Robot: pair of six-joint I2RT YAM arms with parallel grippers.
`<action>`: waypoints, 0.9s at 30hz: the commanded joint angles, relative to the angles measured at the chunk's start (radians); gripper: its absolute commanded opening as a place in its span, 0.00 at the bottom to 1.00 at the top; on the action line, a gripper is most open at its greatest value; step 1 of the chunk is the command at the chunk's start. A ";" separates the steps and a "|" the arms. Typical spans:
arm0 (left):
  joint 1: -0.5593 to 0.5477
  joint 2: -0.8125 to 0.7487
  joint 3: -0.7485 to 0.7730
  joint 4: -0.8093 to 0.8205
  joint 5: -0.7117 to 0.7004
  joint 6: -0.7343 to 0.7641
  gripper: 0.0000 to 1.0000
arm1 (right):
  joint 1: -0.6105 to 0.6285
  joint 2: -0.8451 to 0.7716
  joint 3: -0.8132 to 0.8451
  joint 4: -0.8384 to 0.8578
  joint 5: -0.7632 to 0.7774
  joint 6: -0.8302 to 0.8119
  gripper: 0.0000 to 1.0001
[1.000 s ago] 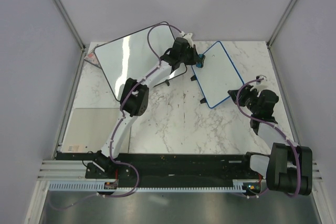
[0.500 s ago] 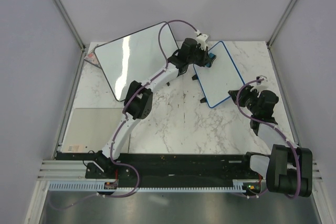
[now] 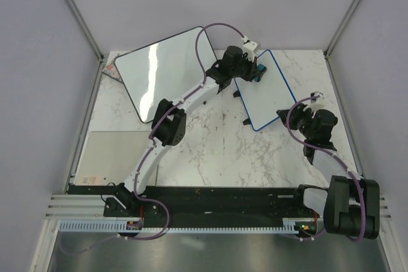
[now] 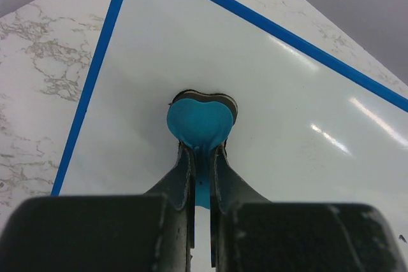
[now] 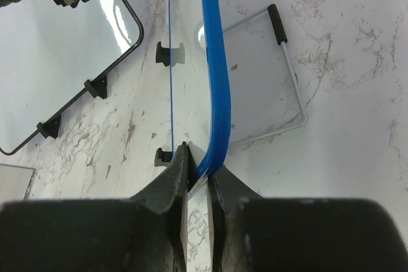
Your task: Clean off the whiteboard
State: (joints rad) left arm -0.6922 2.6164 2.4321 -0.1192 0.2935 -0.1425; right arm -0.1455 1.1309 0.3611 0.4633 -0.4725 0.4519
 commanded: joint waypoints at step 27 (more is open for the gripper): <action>0.075 -0.096 -0.275 -0.082 -0.073 -0.385 0.02 | 0.032 -0.006 -0.030 -0.054 -0.052 -0.128 0.00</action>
State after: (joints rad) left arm -0.6243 2.5198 2.1956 -0.2623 0.2325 -0.4606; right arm -0.1280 1.1244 0.3603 0.4786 -0.4797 0.4366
